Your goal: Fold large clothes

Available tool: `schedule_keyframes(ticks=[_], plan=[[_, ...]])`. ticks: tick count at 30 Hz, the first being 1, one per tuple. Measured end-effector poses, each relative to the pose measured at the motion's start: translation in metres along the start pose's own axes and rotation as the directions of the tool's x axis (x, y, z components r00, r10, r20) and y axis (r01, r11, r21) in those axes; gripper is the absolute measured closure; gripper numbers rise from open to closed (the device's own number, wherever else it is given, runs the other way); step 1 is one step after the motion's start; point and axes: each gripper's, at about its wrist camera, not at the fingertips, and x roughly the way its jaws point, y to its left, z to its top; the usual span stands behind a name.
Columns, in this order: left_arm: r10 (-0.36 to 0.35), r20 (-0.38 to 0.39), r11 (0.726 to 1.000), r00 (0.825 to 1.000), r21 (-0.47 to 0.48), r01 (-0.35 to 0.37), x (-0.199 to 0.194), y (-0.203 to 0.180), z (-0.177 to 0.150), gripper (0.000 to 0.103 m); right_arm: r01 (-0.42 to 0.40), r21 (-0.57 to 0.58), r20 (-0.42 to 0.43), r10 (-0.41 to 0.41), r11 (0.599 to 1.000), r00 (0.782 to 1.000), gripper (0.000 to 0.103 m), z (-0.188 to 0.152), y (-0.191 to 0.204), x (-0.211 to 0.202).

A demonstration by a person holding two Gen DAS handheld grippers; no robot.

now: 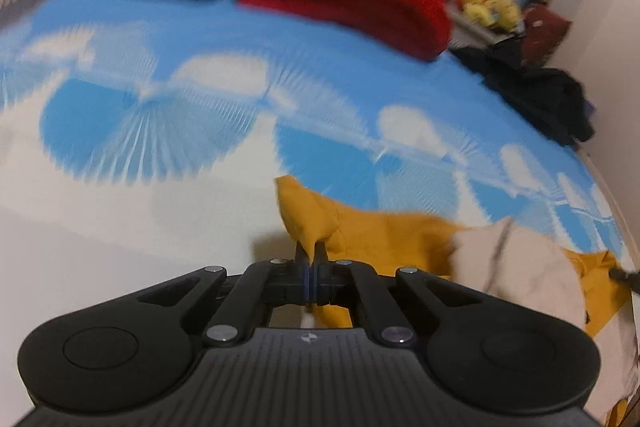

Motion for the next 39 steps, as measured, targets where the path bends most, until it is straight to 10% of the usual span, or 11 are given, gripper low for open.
schedule_keyframes(ticks=[15,23,26,31,39], plan=[[-0.061,0.184,0.992,0.981,0.121,0.039,-0.022,-0.026,0.081,0.102,-0.06,-0.112,0.261,0.087,0.992,0.961,0.103,0.071,0.049,-0.042],[-0.054,0.247,0.997,0.968,0.074,0.036,0.063,-0.021,0.181,0.102,-0.029,-0.125,0.333,0.07,0.992,0.94,0.103,0.17,0.077,0.026],[-0.023,0.26,1.0,0.965,0.018,0.019,0.085,-0.016,0.202,0.082,0.005,-0.078,0.335,0.022,0.997,0.942,0.099,0.205,0.082,0.065],[-0.048,0.243,0.999,0.969,0.027,0.043,0.058,-0.008,0.177,0.075,0.037,-0.076,0.371,-0.007,0.996,0.928,0.094,0.199,0.074,0.06],[-0.06,0.285,0.996,0.957,0.08,0.039,-0.089,-0.005,0.062,0.073,-0.061,-0.135,0.47,0.119,0.989,0.875,0.094,0.117,0.044,-0.085]])
